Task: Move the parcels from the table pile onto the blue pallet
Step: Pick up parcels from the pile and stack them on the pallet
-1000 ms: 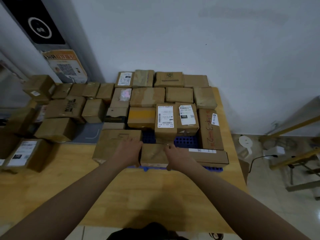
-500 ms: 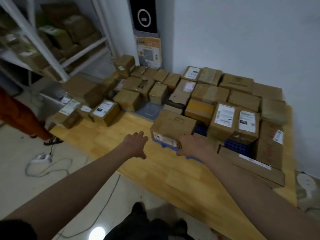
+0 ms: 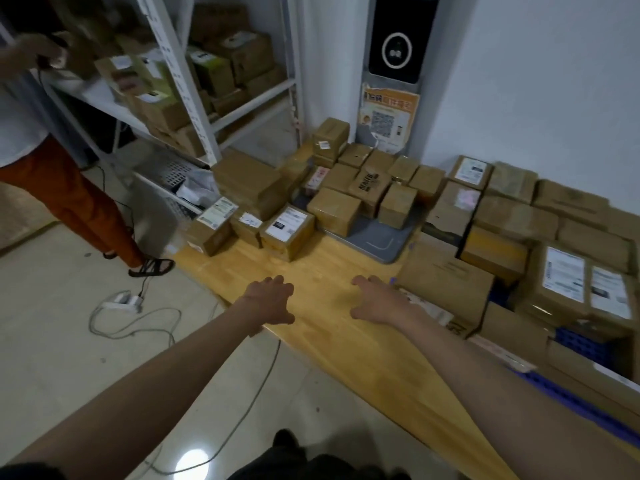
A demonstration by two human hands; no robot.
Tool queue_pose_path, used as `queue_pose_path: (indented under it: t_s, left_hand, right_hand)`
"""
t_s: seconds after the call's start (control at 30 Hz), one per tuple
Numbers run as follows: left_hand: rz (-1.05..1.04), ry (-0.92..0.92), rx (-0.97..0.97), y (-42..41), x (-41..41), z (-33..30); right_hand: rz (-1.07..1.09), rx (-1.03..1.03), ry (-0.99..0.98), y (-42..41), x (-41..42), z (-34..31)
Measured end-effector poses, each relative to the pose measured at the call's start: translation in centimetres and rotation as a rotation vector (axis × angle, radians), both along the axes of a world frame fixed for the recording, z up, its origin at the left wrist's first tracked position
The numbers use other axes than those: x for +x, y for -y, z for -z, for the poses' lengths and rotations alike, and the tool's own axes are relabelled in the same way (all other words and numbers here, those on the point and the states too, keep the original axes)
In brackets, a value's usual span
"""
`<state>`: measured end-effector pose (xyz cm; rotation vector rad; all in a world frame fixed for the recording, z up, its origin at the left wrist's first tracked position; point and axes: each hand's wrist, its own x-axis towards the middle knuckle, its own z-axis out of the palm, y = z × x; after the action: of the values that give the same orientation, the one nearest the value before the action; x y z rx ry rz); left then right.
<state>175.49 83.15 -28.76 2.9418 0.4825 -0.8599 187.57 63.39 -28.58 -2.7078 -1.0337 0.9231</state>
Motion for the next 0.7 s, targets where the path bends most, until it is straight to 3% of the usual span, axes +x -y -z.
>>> queue_pose_path:
  t_s: [0.33,0.7]
  left_hand:
    - [-0.080,-0.025,-0.060,-13.3,-3.3,0.6]
    - [-0.040,0.017,-0.107,-19.2,3.6,1.7]
  right_hand:
    - [0.028,-0.006,-0.044,-13.1,-2.9,1.4]
    - [0.036,-0.040,-0.067,-19.5,2.0,2.2]
